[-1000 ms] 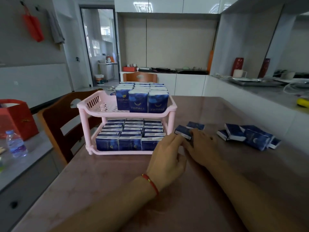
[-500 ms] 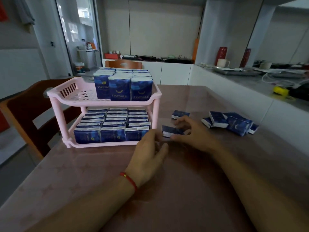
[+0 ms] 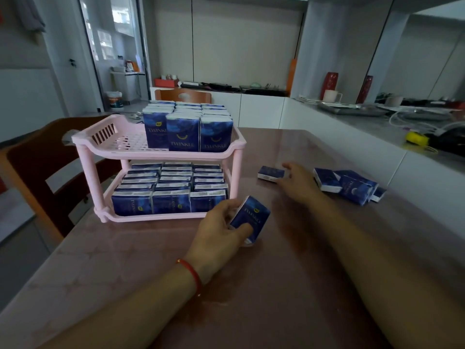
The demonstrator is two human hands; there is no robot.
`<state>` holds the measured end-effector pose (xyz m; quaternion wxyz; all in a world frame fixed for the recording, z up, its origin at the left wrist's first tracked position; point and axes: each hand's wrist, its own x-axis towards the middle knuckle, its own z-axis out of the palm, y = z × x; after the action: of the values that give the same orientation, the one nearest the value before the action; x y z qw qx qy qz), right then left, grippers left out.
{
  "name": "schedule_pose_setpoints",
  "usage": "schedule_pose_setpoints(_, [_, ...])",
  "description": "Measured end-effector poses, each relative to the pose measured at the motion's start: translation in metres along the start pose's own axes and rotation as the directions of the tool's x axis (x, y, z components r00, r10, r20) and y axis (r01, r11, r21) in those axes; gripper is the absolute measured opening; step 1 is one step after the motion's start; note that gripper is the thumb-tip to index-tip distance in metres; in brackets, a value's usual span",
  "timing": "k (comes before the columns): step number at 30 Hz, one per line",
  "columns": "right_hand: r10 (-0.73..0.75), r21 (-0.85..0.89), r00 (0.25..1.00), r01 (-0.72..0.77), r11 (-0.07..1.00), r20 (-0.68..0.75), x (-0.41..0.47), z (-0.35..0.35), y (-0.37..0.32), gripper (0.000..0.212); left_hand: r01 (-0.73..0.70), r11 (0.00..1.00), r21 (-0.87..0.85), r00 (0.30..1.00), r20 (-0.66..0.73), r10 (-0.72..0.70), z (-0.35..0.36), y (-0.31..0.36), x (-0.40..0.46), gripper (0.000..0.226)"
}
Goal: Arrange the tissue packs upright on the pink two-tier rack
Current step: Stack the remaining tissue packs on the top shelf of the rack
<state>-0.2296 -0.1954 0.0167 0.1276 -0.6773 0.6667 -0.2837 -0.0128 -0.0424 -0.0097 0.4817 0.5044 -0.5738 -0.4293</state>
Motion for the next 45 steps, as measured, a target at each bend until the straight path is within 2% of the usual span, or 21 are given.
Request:
schedule_pose_setpoints(2, [0.0, -0.032, 0.998, 0.002, 0.999, 0.065, 0.015, 0.017, 0.01, 0.064, 0.0, 1.0, -0.024, 1.0, -0.016, 0.0, -0.001, 0.001, -0.001, 0.046])
schedule_pose_setpoints(4, [0.021, -0.108, 0.999, -0.018, 0.994, 0.032, 0.024, 0.03, 0.019, 0.063, -0.016, 0.999, -0.039, 0.999, -0.037, 0.015, -0.001, 0.003, -0.002, 0.046])
schedule_pose_setpoints(7, [-0.03, -0.187, 0.996, 0.013, 0.982, -0.089, 0.028, 0.041, 0.026, 0.049, -0.048, 0.998, -0.033, 0.997, -0.056, 0.046, -0.002, 0.004, -0.001, 0.045])
schedule_pose_setpoints(11, [-0.072, -0.125, 0.987, 0.054, 0.991, -0.145, 0.014, 0.037, 0.024, 0.033, -0.073, 0.997, -0.015, 0.995, -0.067, 0.072, -0.003, 0.003, -0.001, 0.043])
schedule_pose_setpoints(14, [-0.118, -0.161, 0.988, 0.101, 0.982, -0.098, -0.001, 0.028, 0.021, 0.033, -0.072, 0.997, -0.002, 0.995, -0.067, 0.072, -0.005, 0.005, -0.002, 0.043])
schedule_pose_setpoints(17, [-0.115, -0.155, 0.993, 0.116, 0.981, 0.011, -0.019, 0.009, 0.019, 0.032, -0.071, 0.997, 0.0, 0.996, -0.06, 0.071, -0.006, 0.007, -0.003, 0.042])
schedule_pose_setpoints(21, [-0.107, -0.052, 0.986, 0.115, 0.992, 0.126, -0.054, -0.021, 0.019, 0.049, -0.095, 0.995, -0.006, 0.994, -0.06, 0.094, -0.006, 0.008, -0.003, 0.045])
schedule_pose_setpoints(24, [-0.09, 0.197, 0.993, 0.074, 0.978, 0.075, -0.08, -0.039, 0.025, 0.058, -0.093, 0.993, -0.068, 0.994, -0.059, 0.089, -0.004, 0.007, -0.003, 0.05])
schedule_pose_setpoints(26, [-0.098, 0.385, 0.99, 0.053, 0.921, 0.098, -0.096, -0.053, 0.023, 0.055, -0.068, 0.991, -0.114, 0.997, -0.043, 0.063, -0.002, 0.007, -0.005, 0.051])
schedule_pose_setpoints(28, [-0.199, 0.543, 0.964, 0.074, 0.837, 0.177, -0.109, -0.065, 0.014, 0.05, -0.057, 0.992, -0.113, 0.998, -0.032, 0.054, 0.001, 0.007, -0.006, 0.051])
schedule_pose_setpoints(30, [-0.34, 0.631, 0.9, 0.098, 0.769, 0.274, -0.12, -0.071, 0.003, 0.054, -0.041, 0.99, -0.137, 0.999, -0.031, 0.037, 0.004, 0.007, -0.005, 0.047])
schedule_pose_setpoints(31, [-0.405, 0.621, 0.858, 0.136, 0.772, 0.316, -0.123, -0.071, -0.002, 0.057, -0.021, 0.983, -0.185, 0.999, -0.041, 0.014, 0.005, 0.008, -0.004, 0.043])
schedule_pose_setpoints(33, [-0.514, 0.504, 0.779, 0.303, 0.809, 0.358, -0.126, -0.063, -0.011, 0.061, 0.002, 0.964, -0.267, 0.999, -0.041, -0.013, 0.004, 0.011, -0.002, 0.029])
schedule_pose_setpoints(35, [-0.564, 0.423, 0.747, 0.41, 0.808, 0.352, -0.128, -0.052, -0.017, 0.065, -0.03, 0.974, -0.223, 0.998, 0.038, 0.039, 0.002, 0.011, -0.003, 0.03])
schedule_pose_setpoints(38, [-0.598, 0.42, 0.742, 0.459, 0.783, 0.303, -0.132, -0.047, -0.025, 0.067, -0.116, 0.986, -0.119, 0.979, 0.157, 0.134, 0.001, 0.008, -0.006, 0.06])
schedule_pose_setpoints(40, [-0.611, 0.427, 0.747, 0.478, 0.768, 0.262, -0.133, -0.047, -0.027, 0.069, -0.15, 0.979, -0.136, 0.976, 0.139, 0.169, 0.0, 0.007, -0.005, 0.062])
schedule_pose_setpoints(43, [-0.561, 0.452, 0.81, 0.441, 0.775, 0.17, -0.131, -0.043, -0.026, 0.06, -0.174, 0.967, -0.186, 0.966, 0.158, 0.204, -0.003, 0.007, -0.003, 0.056])
schedule_pose_setpoints(45, [-0.54, 0.372, 0.832, 0.465, 0.804, 0.128, -0.132, -0.041, -0.025, 0.053, -0.223, 0.97, -0.096, 0.95, 0.204, 0.238, -0.006, 0.005, -0.001, 0.057])
